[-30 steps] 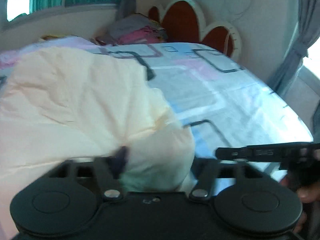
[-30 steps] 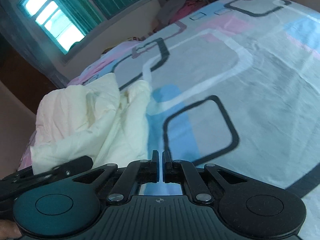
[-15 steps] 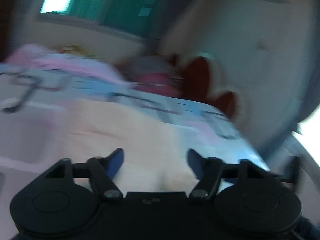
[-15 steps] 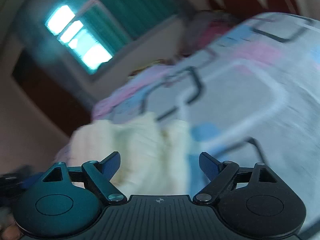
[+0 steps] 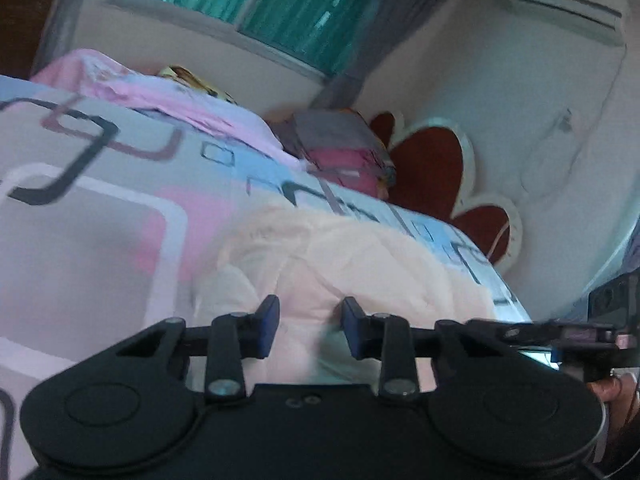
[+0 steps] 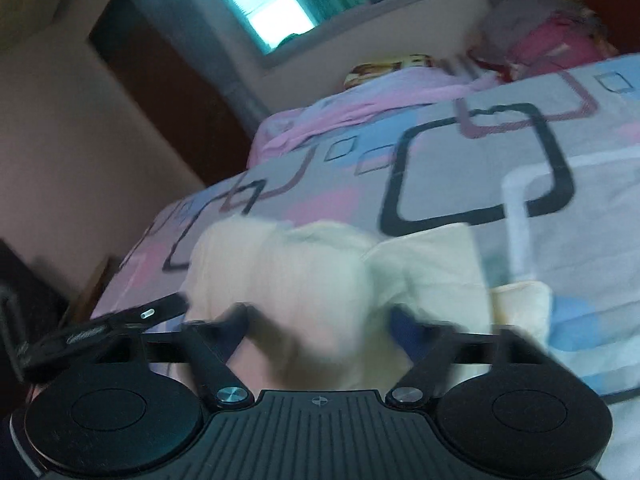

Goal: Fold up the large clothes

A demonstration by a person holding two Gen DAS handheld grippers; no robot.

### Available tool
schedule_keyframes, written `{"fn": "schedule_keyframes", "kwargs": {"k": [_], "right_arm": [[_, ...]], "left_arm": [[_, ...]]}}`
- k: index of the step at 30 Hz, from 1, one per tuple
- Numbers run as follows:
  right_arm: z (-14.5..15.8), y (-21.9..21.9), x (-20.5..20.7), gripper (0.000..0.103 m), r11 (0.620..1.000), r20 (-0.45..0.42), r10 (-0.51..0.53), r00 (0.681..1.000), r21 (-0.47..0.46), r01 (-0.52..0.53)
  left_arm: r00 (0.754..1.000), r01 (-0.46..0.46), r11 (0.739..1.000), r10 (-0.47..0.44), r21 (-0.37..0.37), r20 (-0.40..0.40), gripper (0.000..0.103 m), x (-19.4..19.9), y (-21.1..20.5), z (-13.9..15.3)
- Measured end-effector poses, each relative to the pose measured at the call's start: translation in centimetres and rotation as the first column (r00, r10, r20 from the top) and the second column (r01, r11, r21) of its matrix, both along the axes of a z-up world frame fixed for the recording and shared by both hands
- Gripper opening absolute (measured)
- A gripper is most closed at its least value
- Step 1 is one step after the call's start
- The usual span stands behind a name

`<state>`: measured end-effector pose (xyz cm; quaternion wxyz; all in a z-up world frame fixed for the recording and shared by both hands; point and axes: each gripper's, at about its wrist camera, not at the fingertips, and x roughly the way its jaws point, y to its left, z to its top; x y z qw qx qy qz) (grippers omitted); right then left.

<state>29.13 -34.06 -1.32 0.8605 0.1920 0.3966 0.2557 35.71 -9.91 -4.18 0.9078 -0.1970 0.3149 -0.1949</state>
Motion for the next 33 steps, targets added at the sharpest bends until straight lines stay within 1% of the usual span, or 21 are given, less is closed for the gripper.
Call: {"fn": "schedule_keyframes", "kwargs": {"k": [1, 2, 3, 4, 6, 8, 9, 12, 14, 17, 19, 21, 23, 24, 25, 26, 27, 29, 30, 32, 33], "right_arm": [[-0.1, 0.1, -0.1, 0.026, 1.0, 0.01, -0.009, 1.0, -0.019, 0.009], [-0.1, 0.1, -0.7, 0.02, 0.999, 0.025, -0.022, 0.999, -0.039, 0.022], [0.0, -0.1, -1.2, 0.018, 0.998, 0.033, -0.039, 0.999, -0.052, 0.041], [0.0, -0.3, -1.7, 0.018, 0.996, 0.041, -0.053, 0.998, -0.071, 0.056], [-0.1, -0.5, -2.7, 0.018, 0.986, 0.057, -0.083, 0.995, -0.142, 0.09], [-1.0, -0.6, -3.4, 0.018, 0.969, 0.059, -0.121, 0.991, -0.211, 0.131], [-1.4, -0.9, -3.7, 0.018, 0.962, 0.051, -0.141, 0.989, -0.229, 0.149], [-3.4, -2.1, -3.7, 0.018, 0.96, -0.004, -0.181, 0.984, -0.219, 0.176], [-5.0, -2.8, -3.8, 0.018, 0.963, -0.025, -0.197, 0.98, -0.194, 0.189], [-6.8, -3.9, -4.0, 0.018, 0.966, -0.041, -0.228, 0.973, -0.133, 0.221], [-7.3, -4.6, -4.1, 0.018, 0.965, -0.067, -0.252, 0.965, -0.096, 0.245], [-7.1, -4.7, -3.9, 0.018, 0.967, -0.075, -0.242, 0.967, -0.102, 0.234], [-5.8, -4.9, -3.9, 0.019, 0.965, -0.074, -0.243, 0.967, -0.121, 0.233], [-4.7, -5.0, -4.1, 0.036, 0.958, -0.06, -0.258, 0.964, -0.146, 0.247], [-3.3, -4.9, -4.7, 0.048, 0.949, -0.028, -0.274, 0.961, -0.17, 0.266], [-1.9, -5.0, -5.6, 0.067, 0.945, 0.018, -0.275, 0.961, -0.179, 0.274], [-0.6, -5.0, -6.4, 0.068, 0.95, 0.054, -0.256, 0.965, -0.172, 0.261], [1.1, -4.7, -7.8, 0.068, 0.964, 0.074, -0.21, 0.975, -0.152, 0.219], [1.8, -4.3, -8.6, 0.068, 0.969, 0.077, -0.18, 0.981, -0.156, 0.19], [2.7, -2.9, -9.9, 0.067, 0.972, 0.087, -0.116, 0.989, -0.193, 0.131], [2.8, -2.3, -10.6, 0.063, 0.971, 0.086, -0.089, 0.992, -0.216, 0.106]], "left_arm": [[1.0, 0.023, 1.0, -0.023, -0.004, 0.002, 0.032, 0.1, -0.3, -0.2], [0.999, 0.04, 0.999, -0.04, 0.0, 0.007, 0.032, 0.2, -0.8, -0.3], [0.998, 0.063, 0.998, -0.063, 0.008, 0.012, 0.032, 0.4, -1.3, -0.4], [0.996, 0.086, 0.996, -0.086, 0.02, 0.015, 0.032, 0.8, -1.9, -0.5], [0.992, 0.121, 0.991, -0.122, 0.056, 0.013, 0.032, 1.6, -3.2, -0.7], [0.988, 0.154, 0.985, -0.155, 0.08, 0.008, 0.032, 2.3, -4.7, -1.0], [0.985, 0.169, 0.982, -0.17, 0.086, 0.0, 0.032, 2.8, -5.4, -1.3], [0.978, 0.206, 0.971, -0.202, 0.122, -0.041, 0.032, 4.1, -7.5, -2.2], [0.974, 0.227, 0.958, -0.218, 0.173, -0.067, 0.032, 4.7, -9.1, -3.0], [0.967, 0.254, 0.925, -0.241, 0.283, -0.08, 0.032, 5.0, -11.3, -3.9], [0.966, 0.259, 0.907, -0.244, 0.332, -0.086, 0.032, 5.0, -12.3, -4.0], [0.963, 0.269, 0.901, -0.253, 0.342, -0.091, 0.032, 4.9, -12.4, -4.0], [0.964, 0.267, 0.907, -0.253, 0.325, -0.087, 0.035, 4.5, -11.6, -3.3], [0.967, 0.256, 0.912, -0.242, 0.319, -0.084, 0.037, 3.9, -11.0, -2.6], [0.968, 0.249, 0.915, -0.239, 0.317, -0.07, 0.04, 3.1, -10.6, -1.8], [0.969, 0.245, 0.918, -0.245, 0.311, -0.038, 0.04, 1.7, -9.9, -0.8], [0.969, 0.239, 0.923, -0.246, 0.301, -0.014, 0.041, 0.1, -9.1, 0.1], [0.967, 0.243, 0.93, -0.254, 0.276, 0.005, 0.041, -2.4, -8.1, 1.1], [0.964, 0.254, 0.93, -0.265, 0.267, 0.007, 0.041, -4.0, -7.6, 1.4], [0.961, 0.264, 0.924, -0.275, 0.275, -0.001, 0.041, -6.4, -7.4, 1.5], [0.96, 0.27, 0.923, -0.279, 0.276, -0.005, 0.041, -7.5, -7.3, 1.4]]}}
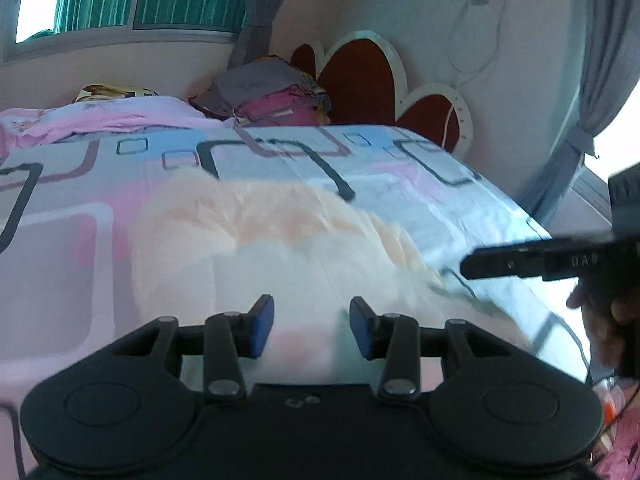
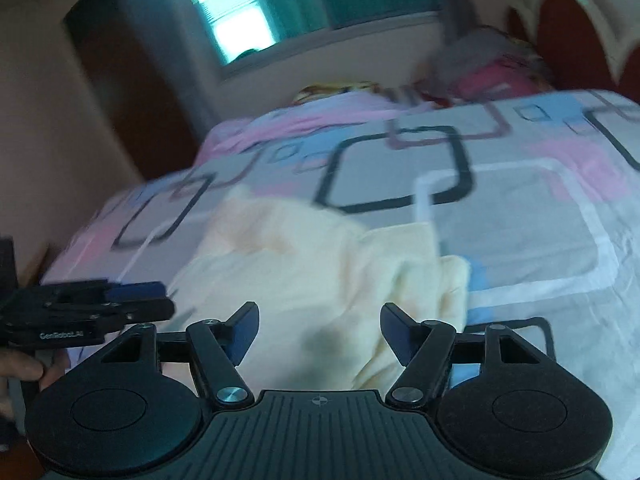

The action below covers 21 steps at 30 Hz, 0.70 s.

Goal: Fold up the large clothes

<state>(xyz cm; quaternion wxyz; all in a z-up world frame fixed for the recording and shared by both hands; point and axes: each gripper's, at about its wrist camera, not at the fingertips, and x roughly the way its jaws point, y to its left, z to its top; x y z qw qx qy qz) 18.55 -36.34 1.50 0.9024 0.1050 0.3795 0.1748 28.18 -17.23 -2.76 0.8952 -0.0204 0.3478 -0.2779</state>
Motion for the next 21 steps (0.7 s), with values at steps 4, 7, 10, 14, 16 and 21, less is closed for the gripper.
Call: {"fn": "schedule_keyframes", "kwargs": {"k": [4, 7, 10, 14, 16, 21], "right_arm": [[-2.4, 1.9, -2.1, 0.041, 0.996, -0.118, 0.043, 0.992, -0.075, -0.052], [-5.9, 2.0, -2.4, 0.038, 0.996, -0.201, 0.027, 0.979, -0.081, -0.044], [-6.5, 1.7, -2.1, 0.038, 0.997, -0.229, 0.03, 0.973, -0.069, -0.047], [-2.3, 0.6, -1.2, 0.038, 0.995, -0.098, 0.007, 0.995, -0.096, -0.016], [-0.2, 0.5, 0.4, 0.038, 0.997, -0.014, -0.006, 1.0, -0.071, 0.005], [1.8, 3.5, 6.8, 0.035, 0.996, 0.092, -0.004, 0.996, -0.087, 0.012]], "left_arm": [[0.999, -0.012, 1.0, 0.013, 0.01, -0.047, 0.04, -3.0, 0.1, -1.3], [0.994, -0.034, 0.999, 0.033, -0.004, -0.101, 0.041, -3.9, 0.4, -3.3], [0.994, -0.034, 0.999, 0.037, 0.025, -0.107, 0.04, -3.8, 0.2, -4.2], [0.995, -0.074, 0.997, 0.075, 0.006, -0.07, 0.044, -2.7, 1.6, -1.9], [0.994, -0.111, 0.994, 0.111, 0.001, -0.019, 0.045, -1.0, 2.4, -0.6], [0.979, -0.181, 0.983, 0.183, -0.03, 0.093, 0.044, 6.2, 2.5, 2.0]]}}
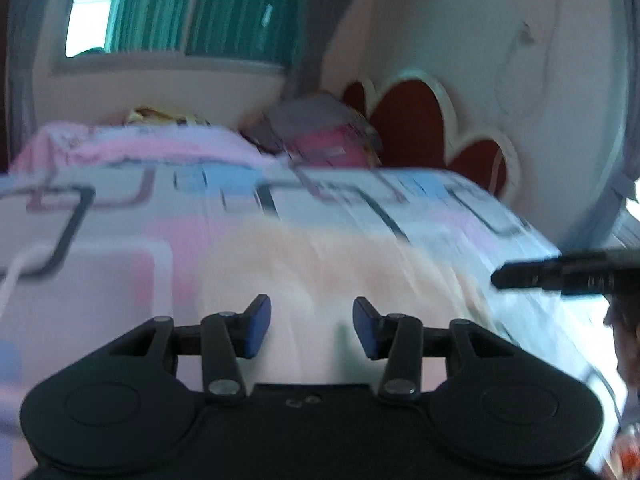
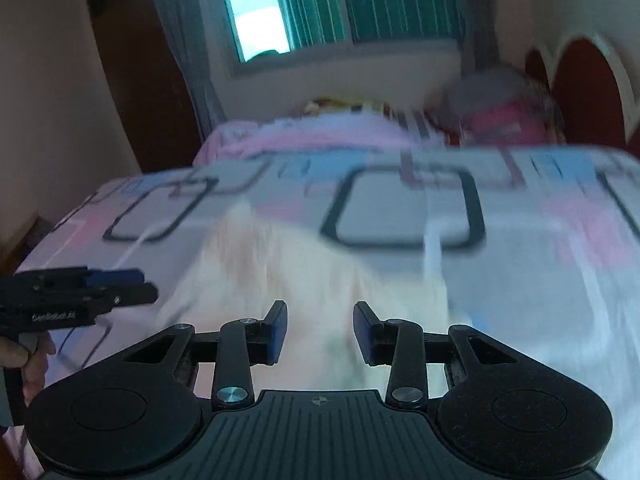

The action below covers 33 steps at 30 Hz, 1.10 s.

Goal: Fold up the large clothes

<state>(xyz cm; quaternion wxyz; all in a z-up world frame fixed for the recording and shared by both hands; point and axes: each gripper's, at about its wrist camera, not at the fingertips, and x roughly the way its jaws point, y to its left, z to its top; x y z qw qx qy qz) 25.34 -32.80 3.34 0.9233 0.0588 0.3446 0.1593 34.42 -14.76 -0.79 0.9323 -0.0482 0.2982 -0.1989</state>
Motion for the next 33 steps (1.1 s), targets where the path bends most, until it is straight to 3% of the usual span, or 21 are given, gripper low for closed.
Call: {"fn": "schedule_keyframes", "kwargs": {"k": [2, 6, 8, 13, 17, 21, 26, 27, 29, 33], "right_arm": [[-0.2, 1.7, 2.8, 0.023, 1.0, -0.015, 0.012, 1.0, -0.015, -0.012], [-2.6, 3.7, 7.7, 0.022, 0.997, -0.072, 0.003, 0.997, -0.071, -0.008], [-5.2, 3.6, 9.6, 0.022, 0.997, -0.128, 0.005, 0.992, -0.071, -0.014], [-10.1, 2.0, 10.0, 0.022, 0.997, -0.178, -0.023, 0.984, -0.078, 0.01], [-11.8, 0.3, 9.2, 0.022, 0.999, -0.173, -0.042, 0.984, -0.016, 0.04], [-12.2, 0.4, 8.8, 0.022, 0.999, -0.154, -0.046, 0.987, -0.027, 0.043], [-11.3, -0.1, 8.3, 0.023, 0.999, -0.174, -0.042, 0.984, 0.009, 0.044], [-10.5, -0.3, 7.9, 0.023, 0.999, -0.174, -0.05, 0.983, 0.007, 0.052], [-8.7, -0.5, 6.5, 0.023, 0.999, -0.142, -0.049, 0.989, 0.008, 0.05], [-6.1, -1.1, 2.8, 0.023, 0.999, -0.109, -0.013, 0.994, 0.036, 0.017]], "left_arm": [[1.0, 0.012, 0.999, -0.012, -0.033, 0.006, 0.044, 2.7, -0.9, 0.5], [0.997, 0.078, 0.997, -0.078, 0.003, -0.028, 0.044, 7.0, -4.7, -0.4], [0.993, 0.077, 0.997, -0.073, 0.033, -0.089, 0.044, 8.6, -6.1, -2.2], [0.978, 0.083, 0.996, -0.078, 0.016, -0.193, 0.044, 10.1, -7.2, -7.4], [0.97, 0.121, 0.992, -0.108, 0.047, -0.22, 0.044, 10.5, -8.6, -8.3], [0.969, 0.134, 0.988, -0.113, 0.082, -0.221, 0.044, 10.5, -9.3, -9.0], [0.968, 0.152, 0.984, -0.129, 0.093, -0.216, 0.048, 10.2, -8.9, -8.0], [0.968, 0.154, 0.984, -0.132, 0.091, -0.212, 0.054, 9.8, -8.8, -7.1], [0.975, 0.149, 0.984, -0.129, 0.1, -0.181, 0.076, 8.6, -8.6, -5.3], [0.982, 0.176, 0.976, -0.165, 0.125, -0.093, 0.075, 4.3, -8.2, -2.1]]}}
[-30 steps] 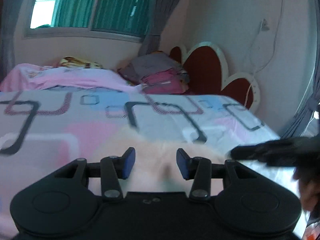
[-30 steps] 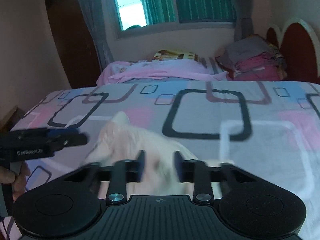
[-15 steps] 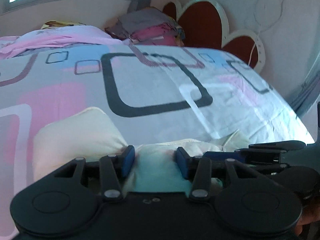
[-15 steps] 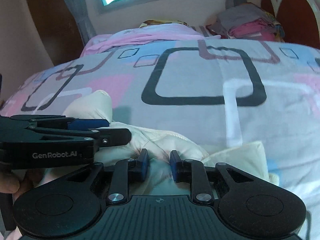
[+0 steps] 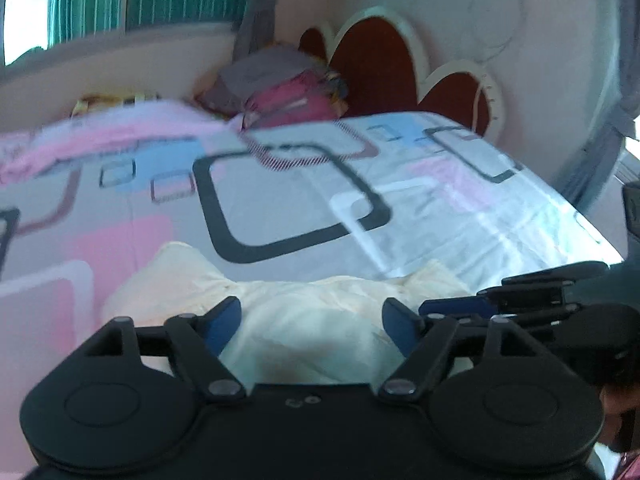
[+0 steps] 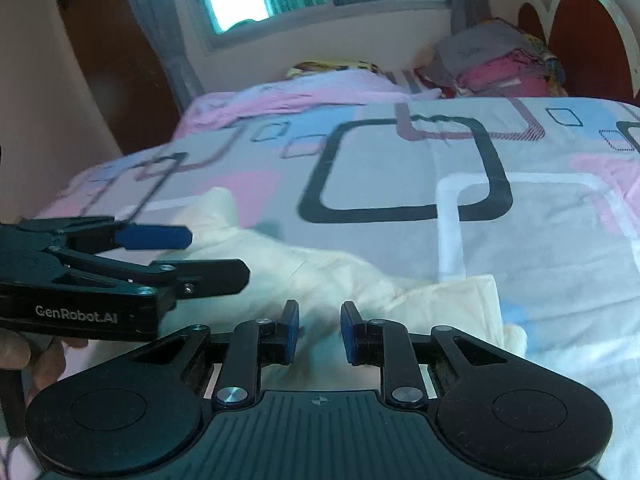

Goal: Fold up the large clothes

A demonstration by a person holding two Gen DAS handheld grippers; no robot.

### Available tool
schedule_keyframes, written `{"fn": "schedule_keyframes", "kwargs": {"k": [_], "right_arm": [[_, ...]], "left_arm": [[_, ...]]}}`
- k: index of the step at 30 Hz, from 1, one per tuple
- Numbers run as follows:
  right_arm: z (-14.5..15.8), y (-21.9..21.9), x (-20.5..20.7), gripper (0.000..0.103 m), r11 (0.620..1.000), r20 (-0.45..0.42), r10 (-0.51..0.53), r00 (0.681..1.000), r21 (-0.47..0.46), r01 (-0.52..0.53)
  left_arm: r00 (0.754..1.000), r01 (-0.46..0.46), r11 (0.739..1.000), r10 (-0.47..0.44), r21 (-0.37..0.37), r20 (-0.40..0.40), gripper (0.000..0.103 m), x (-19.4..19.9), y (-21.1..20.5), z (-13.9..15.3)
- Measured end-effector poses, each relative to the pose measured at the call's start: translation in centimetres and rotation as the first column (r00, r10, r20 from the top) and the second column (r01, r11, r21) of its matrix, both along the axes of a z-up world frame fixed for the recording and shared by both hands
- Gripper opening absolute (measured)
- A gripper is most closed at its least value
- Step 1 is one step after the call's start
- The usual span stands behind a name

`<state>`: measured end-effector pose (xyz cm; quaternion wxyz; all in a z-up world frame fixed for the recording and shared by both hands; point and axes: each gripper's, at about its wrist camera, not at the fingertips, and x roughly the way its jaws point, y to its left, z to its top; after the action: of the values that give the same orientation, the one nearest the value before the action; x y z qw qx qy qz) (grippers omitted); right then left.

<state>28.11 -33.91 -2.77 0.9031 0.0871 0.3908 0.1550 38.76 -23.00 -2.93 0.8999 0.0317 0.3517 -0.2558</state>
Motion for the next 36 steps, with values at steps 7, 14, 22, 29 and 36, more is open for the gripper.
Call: {"fn": "schedule_keyframes", "kwargs": {"k": [7, 14, 22, 29, 36], "right_arm": [[-2.3, 0.3, -3.4, 0.022, 0.999, -0.031, 0.029, 0.999, -0.016, -0.029], [0.6, -0.8, -6.5, 0.023, 0.998, -0.028, 0.056, 0.998, -0.017, -0.056], [-2.5, -0.9, -13.5, 0.022, 0.997, -0.148, 0.061, 0.987, -0.029, -0.066], [-2.7, -0.5, -13.3, 0.023, 0.997, -0.169, 0.069, 0.983, -0.023, -0.074], [-1.0, -5.3, -13.8, 0.103, 0.98, -0.058, -0.138, 0.989, 0.134, 0.145]], "left_arm": [[0.996, 0.028, 0.997, -0.034, -0.069, -0.084, 0.072, -5.8, 1.1, -2.3], [0.998, 0.041, 0.999, -0.043, -0.031, -0.054, 0.072, -8.4, 0.9, -1.3], [0.991, -0.046, 0.998, 0.042, -0.03, -0.128, 0.073, -13.4, 4.4, -3.7], [0.988, -0.068, 0.998, 0.066, -0.01, -0.141, 0.074, -13.4, 4.5, -4.1], [0.977, -0.2, 0.975, 0.206, 0.092, -0.057, 0.102, -14.0, 4.3, -2.8]]}}
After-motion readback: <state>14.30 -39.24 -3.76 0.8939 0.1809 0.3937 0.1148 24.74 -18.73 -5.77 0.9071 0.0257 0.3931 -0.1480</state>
